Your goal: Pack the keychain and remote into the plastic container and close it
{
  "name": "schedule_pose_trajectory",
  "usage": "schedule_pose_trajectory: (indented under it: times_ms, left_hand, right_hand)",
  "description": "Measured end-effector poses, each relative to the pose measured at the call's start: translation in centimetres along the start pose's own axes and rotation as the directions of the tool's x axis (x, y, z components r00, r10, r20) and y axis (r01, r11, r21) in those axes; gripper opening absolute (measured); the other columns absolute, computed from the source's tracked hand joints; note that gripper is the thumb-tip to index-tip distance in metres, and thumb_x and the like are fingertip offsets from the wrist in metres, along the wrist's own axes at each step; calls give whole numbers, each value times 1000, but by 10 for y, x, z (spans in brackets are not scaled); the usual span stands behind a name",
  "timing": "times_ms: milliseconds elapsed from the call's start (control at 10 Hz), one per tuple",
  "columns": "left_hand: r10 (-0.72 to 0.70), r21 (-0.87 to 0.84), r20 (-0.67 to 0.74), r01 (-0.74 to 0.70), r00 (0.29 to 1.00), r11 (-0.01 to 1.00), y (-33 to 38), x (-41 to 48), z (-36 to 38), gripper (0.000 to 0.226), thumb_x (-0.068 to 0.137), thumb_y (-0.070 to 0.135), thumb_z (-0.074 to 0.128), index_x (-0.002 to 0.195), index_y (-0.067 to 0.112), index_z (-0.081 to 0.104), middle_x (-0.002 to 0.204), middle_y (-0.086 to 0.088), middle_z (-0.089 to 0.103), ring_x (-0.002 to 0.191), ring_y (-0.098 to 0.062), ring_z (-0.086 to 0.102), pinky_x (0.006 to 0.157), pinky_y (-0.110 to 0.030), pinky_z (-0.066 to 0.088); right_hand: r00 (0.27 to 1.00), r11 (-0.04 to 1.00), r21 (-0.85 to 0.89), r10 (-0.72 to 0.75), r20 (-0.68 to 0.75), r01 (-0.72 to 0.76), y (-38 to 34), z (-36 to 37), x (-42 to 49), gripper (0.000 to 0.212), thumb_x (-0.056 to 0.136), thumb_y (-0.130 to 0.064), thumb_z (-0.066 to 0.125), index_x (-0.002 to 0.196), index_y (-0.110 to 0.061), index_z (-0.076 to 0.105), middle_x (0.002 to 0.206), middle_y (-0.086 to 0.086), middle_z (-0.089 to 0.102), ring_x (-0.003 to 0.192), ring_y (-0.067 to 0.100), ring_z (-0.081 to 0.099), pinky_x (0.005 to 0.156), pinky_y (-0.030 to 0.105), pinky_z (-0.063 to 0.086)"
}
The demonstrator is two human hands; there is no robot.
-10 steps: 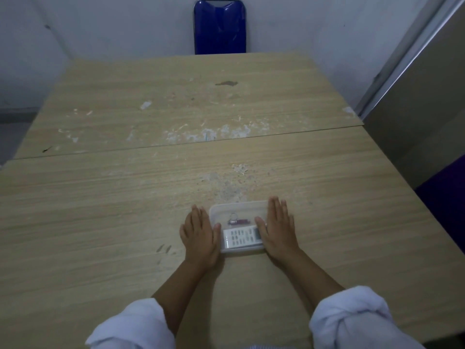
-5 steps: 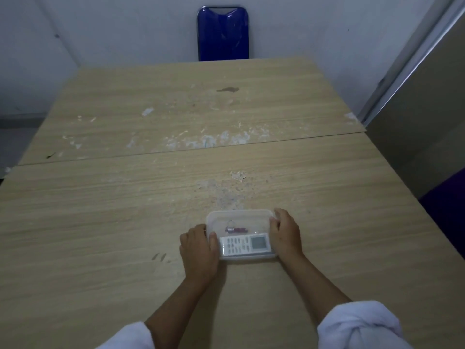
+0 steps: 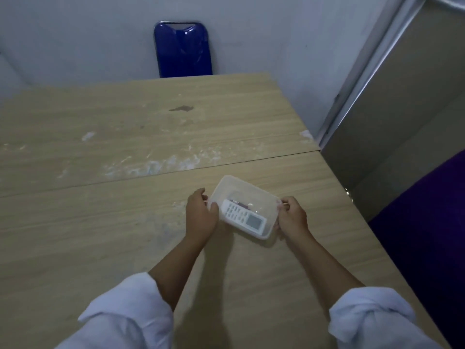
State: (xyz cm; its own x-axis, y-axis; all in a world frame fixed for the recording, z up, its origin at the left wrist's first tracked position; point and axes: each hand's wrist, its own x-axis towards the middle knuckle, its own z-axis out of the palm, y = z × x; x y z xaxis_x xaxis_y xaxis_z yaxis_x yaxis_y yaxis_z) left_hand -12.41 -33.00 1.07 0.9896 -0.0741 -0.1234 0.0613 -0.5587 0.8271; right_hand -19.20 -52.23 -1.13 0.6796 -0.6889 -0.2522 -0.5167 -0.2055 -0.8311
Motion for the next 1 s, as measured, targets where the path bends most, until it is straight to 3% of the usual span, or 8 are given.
schedule_pose_trajectory:
  times_ms: [100,200,300,500,600,800,900,1000]
  left_hand:
    - [-59,-53,54,62,997,997,28,13,40,55,84,11,57,134,5,36,128,-19,51,108,-29,56,87,-35,47]
    - [-33,-44,160,41,987,998,52,22,80,53,84,14,58,133,4,39,126,-14,53,105,-28,58,84,-33,48]
    - [36,-8,263,-35,964,999,73,29,118,42,85,13,59,125,2,50,113,-12,62,90,-22,61,73,-27,44]
    - [51,17,246,-57,968,998,90,45,158,35,80,11,62,113,1,62,102,-18,69,91,-30,65,77,-29,48]
    - [79,29,248,-89,965,996,90,51,166,31,77,9,62,108,0,64,96,-19,70,88,-32,66,78,-34,51]
    - [76,36,261,-88,962,995,89,56,170,40,77,13,62,116,5,62,107,-16,68,92,-28,66,85,-32,53]
    - [69,35,280,-82,958,996,90,52,165,36,80,12,61,115,3,62,112,-17,66,95,-28,66,81,-24,46]
    - [59,17,284,-67,957,998,89,44,158,32,81,10,61,112,2,63,114,-17,66,95,-26,66,79,-24,45]
  right_hand:
    - [994,997,38,67,-82,-64,4,-17,36,17,95,-22,44,103,-11,55,102,17,64,85,34,66,48,25,48]
    - [973,988,105,132,-190,-114,7,-26,66,7,91,-15,43,92,-17,50,106,20,65,90,40,67,69,46,57]
    - [950,978,136,189,-250,-159,15,-33,98,12,86,-10,40,90,-20,46,108,23,65,91,42,67,77,54,59]
    - [912,932,259,318,-259,-252,25,-35,127,21,85,-2,38,102,-7,49,113,21,61,86,42,69,36,25,54]
    - [897,901,334,366,-248,-276,29,-33,133,23,85,-1,40,106,-6,49,118,22,61,88,44,69,62,44,63]
    - [893,853,442,399,-208,-278,25,-38,131,29,88,1,36,115,-3,47,113,27,61,55,32,67,34,24,54]
    - [889,843,438,422,-177,-312,23,-38,130,29,89,-2,37,116,-3,46,112,24,60,62,34,69,44,29,59]
    - [884,902,314,384,-266,-297,17,-42,128,25,84,-11,43,107,-6,49,119,22,59,96,44,67,80,47,59]
